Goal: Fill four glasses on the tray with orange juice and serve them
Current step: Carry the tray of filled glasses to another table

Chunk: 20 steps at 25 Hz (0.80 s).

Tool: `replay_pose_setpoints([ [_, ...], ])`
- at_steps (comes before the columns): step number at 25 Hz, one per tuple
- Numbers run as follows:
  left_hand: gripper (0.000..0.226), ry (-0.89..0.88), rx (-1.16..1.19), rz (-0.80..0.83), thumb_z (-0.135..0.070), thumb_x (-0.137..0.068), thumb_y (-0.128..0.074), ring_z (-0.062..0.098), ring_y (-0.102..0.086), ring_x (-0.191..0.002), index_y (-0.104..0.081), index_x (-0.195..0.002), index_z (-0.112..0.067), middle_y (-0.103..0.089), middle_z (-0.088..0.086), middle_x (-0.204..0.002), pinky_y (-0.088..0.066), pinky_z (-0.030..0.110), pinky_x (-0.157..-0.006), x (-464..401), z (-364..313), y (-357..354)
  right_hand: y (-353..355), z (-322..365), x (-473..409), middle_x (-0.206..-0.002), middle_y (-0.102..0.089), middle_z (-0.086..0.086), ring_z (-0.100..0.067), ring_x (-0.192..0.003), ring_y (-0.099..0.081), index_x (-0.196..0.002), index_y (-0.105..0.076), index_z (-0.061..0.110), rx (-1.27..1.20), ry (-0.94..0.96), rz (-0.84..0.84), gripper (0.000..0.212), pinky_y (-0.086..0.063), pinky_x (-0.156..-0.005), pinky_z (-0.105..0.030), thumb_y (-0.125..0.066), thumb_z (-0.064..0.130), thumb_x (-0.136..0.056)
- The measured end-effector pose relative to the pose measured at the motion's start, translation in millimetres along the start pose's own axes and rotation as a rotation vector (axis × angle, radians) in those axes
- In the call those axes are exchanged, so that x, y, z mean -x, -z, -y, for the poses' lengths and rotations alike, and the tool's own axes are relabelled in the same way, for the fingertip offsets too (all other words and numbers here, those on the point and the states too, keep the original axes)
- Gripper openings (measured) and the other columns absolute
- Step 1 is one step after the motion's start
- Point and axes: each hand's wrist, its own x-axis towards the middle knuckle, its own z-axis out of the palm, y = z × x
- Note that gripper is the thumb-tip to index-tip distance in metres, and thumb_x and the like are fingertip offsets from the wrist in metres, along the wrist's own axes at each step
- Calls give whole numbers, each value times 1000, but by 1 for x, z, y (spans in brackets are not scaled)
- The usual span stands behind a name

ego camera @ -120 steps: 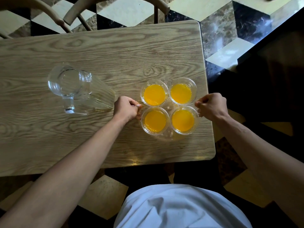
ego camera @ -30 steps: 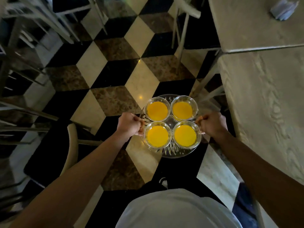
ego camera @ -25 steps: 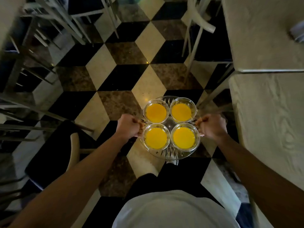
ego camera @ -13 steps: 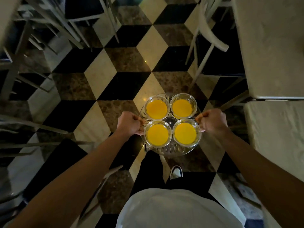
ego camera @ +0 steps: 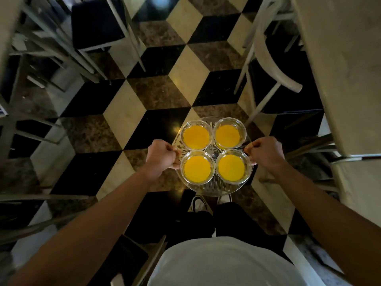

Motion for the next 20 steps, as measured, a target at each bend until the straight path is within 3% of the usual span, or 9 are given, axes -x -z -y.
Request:
replay_pose_setpoints([
  [6,9,24,-6,-26,9,-95,-66,23,-79,-66,-71,-90,4,-78,15,-86,-66,36,-56,-68,-41,14,-2,52,-70,-73,-75,-2,-10,-62,-73,-78,-78,15,19,21,12,15,-50,-43,-12,-71,13,-91],
  [11,14,35,-9,-25,8,-92,-70,29,-79,-64,-75,-80,1,-79,18,-78,-68,51,-67,-132,-91,22,9,103,-143,-70,-73,0,-8,-61,-70,-79,-78,14,30,62,49,19,-48,-42,-11,-67,11,-94],
  [13,13,40,-17,-54,6,-91,-71,28,-78,-59,-76,-80,2,-77,17,-72,-68,50,-67,-153,-114,25,17,125,-169,-69,-70,4,-4,-61,-66,-82,-78,12,46,82,52,17,-45,-39,-9,-67,10,-94],
  [20,17,49,42,-88,19,-94,-55,18,-69,-41,-71,-86,18,-68,14,-58,-59,29,-43,-219,-211,37,43,200,-266,-74,-74,-4,-18,-68,-74,-76,-77,13,60,110,40,22,-65,-64,-35,-64,7,-93],
])
